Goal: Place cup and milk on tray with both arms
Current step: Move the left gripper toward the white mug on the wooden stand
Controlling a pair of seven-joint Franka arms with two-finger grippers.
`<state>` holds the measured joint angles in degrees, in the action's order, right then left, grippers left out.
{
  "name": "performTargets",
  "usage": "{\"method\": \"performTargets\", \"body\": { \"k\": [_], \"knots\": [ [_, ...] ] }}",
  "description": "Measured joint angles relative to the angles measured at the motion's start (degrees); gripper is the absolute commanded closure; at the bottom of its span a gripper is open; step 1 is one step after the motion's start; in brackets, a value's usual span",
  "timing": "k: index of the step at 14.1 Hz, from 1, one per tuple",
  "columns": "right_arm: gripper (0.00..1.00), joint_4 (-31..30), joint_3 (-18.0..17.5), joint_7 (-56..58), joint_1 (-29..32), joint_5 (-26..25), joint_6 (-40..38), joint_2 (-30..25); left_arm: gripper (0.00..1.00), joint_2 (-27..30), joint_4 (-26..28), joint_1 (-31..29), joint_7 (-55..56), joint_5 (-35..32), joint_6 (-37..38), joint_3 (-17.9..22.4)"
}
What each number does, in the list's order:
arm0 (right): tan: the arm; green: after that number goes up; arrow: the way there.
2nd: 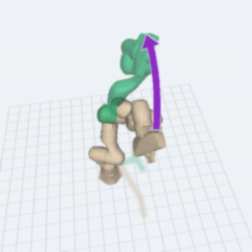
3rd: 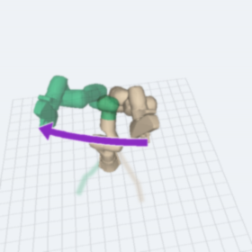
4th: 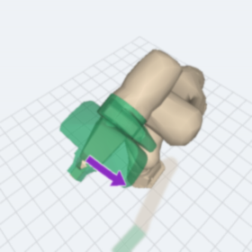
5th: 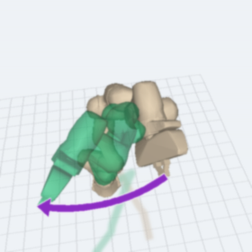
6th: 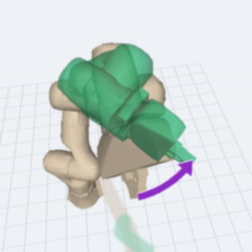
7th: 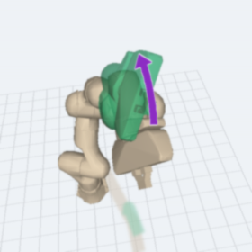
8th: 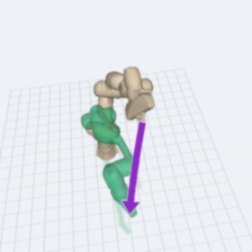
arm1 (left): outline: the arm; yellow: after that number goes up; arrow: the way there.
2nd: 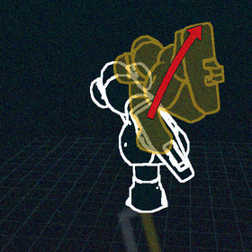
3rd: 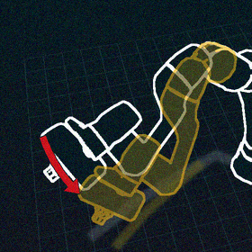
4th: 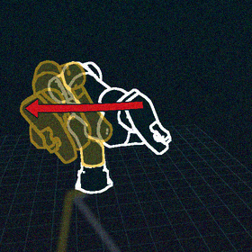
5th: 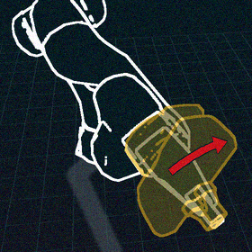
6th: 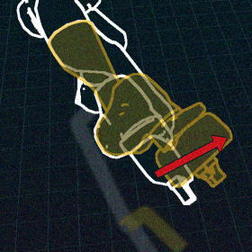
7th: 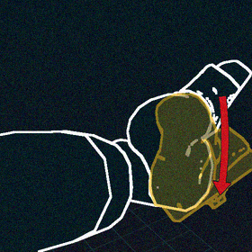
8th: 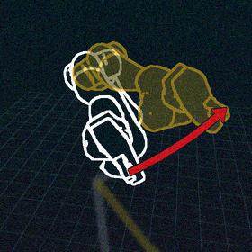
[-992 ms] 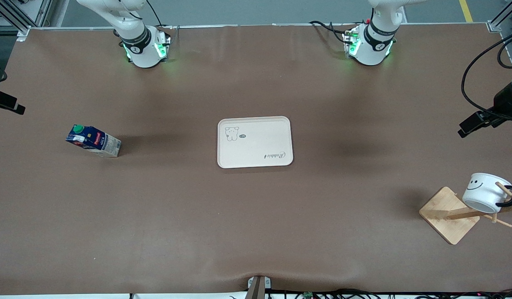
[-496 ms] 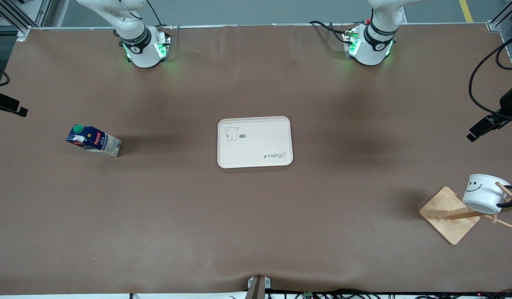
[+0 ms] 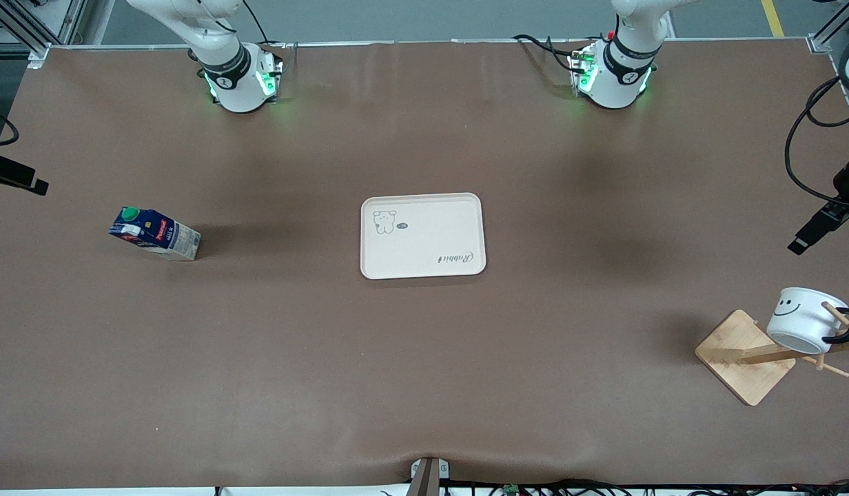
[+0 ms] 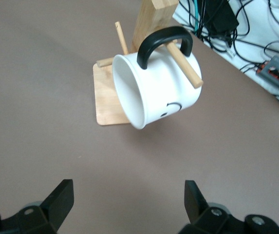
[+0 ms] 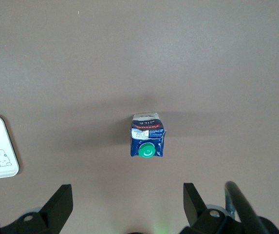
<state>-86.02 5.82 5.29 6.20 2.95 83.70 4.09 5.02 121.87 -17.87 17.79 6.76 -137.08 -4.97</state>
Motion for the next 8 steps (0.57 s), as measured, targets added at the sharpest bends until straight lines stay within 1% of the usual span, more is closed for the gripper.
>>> {"method": "performTargets", "body": {
  "k": [2,4,8],
  "knots": [
    [0.0,0.01,-0.06,0.0,0.0,-0.02,0.0,0.0,0.0,-1.72,1.14,-0.03,-0.94,0.06,-3.78,0.0],
    [0.0,0.01,-0.1,0.01,-0.01,-0.02,-0.02,0.06,0.0,-3.5,1.16,-0.23,-4.0,0.06,-7.66,0.0],
    [0.0,0.01,-0.04,0.57,0.07,-0.1,-0.01,1.03,0.0,-5.38,1.47,-2.09,-15.62,0.07,-14.15,0.01]
  ]
}}
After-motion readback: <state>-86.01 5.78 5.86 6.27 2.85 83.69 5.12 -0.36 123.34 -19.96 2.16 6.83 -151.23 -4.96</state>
